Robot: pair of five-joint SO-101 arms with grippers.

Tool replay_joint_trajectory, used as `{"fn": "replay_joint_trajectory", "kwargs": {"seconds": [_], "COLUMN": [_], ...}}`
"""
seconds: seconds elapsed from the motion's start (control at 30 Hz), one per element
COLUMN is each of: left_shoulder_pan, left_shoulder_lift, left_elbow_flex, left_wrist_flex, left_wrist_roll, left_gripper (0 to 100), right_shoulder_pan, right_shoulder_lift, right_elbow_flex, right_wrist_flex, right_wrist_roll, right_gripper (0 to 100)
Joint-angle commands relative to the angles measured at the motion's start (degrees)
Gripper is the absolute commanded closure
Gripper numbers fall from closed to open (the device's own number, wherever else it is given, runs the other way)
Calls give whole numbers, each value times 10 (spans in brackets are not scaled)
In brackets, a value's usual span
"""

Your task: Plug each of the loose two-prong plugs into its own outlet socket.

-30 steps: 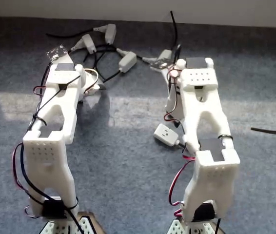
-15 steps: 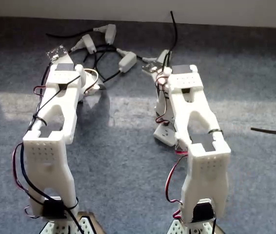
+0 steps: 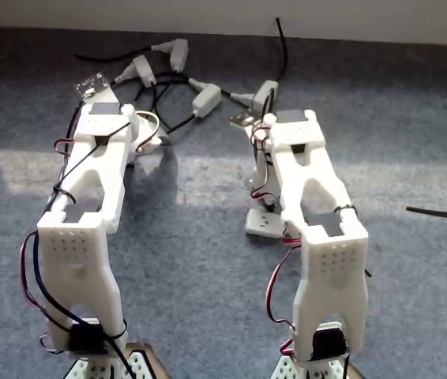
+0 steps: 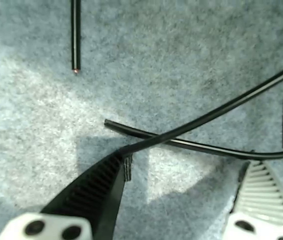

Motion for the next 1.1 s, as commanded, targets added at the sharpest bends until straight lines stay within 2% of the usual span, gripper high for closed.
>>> {"fn": "replay_joint_trajectory", "kwargs": {"seconds": [0.0,0.13,0.27,0.57,0.77,0.9,1.07], "left_shoulder_pan": [-1,0,0,-1,-1,-1,-3], "left_shoulder_lift": [-16,-16,-16,-16,-16,-16,-16], "left_elbow_flex": [-16,-17,-17,-17,-17,-17,-17], "left_wrist_flex": [-7,-7,-7,-7,-7,-7,-7], "left_wrist_roll": [2,2,2,2,2,2,2], "left_gripper": [652,652,652,652,652,652,652], "right_shoulder_pan": [-16,-21,-32,-106,-101,-139,-148], "right_shoulder_lift": [-28,-40,-79,-234,-211,-167,-128], "right_elbow_flex": [-31,-65,-29,182,246,255,253], "right_wrist_flex": [90,116,116,116,107,101,14], "right_wrist_roll": [-2,-1,3,74,84,80,80], "right_gripper": [797,797,797,797,797,797,797]}}
